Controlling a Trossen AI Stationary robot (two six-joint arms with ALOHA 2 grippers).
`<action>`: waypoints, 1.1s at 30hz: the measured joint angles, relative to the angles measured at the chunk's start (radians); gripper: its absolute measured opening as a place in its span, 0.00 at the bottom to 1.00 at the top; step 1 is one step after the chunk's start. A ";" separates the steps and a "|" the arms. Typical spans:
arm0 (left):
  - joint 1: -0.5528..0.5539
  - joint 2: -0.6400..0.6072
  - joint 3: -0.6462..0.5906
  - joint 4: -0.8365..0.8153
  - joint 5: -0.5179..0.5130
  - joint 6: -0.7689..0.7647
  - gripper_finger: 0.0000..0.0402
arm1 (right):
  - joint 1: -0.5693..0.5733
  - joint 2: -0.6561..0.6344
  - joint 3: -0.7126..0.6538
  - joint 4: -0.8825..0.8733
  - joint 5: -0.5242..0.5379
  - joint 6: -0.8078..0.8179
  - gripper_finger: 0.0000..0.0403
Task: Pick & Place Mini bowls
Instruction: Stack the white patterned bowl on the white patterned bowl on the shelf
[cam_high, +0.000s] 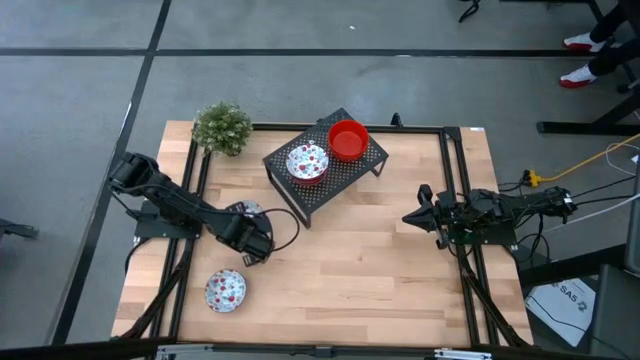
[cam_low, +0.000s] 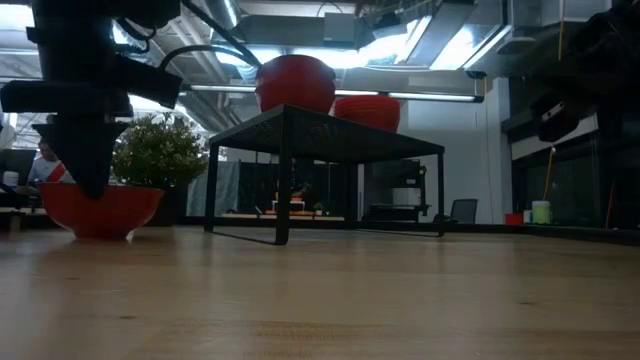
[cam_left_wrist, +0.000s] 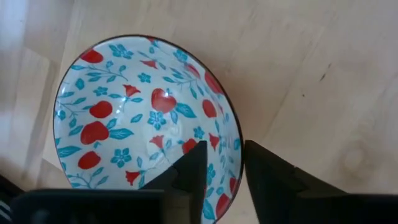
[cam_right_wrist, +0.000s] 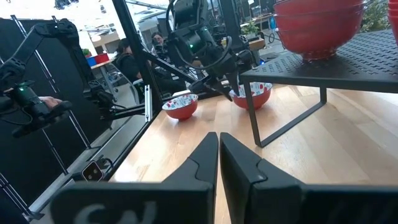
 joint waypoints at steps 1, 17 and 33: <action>0.000 0.000 0.000 0.001 -0.003 0.000 0.23 | 0.000 0.000 0.000 0.000 0.000 0.000 0.05; 0.006 0.000 0.000 -0.001 -0.018 0.030 0.01 | 0.000 0.000 0.000 0.000 0.000 -0.001 0.05; -0.051 -0.159 0.002 0.030 0.046 0.179 0.01 | 0.000 0.000 0.000 0.000 0.000 -0.001 0.05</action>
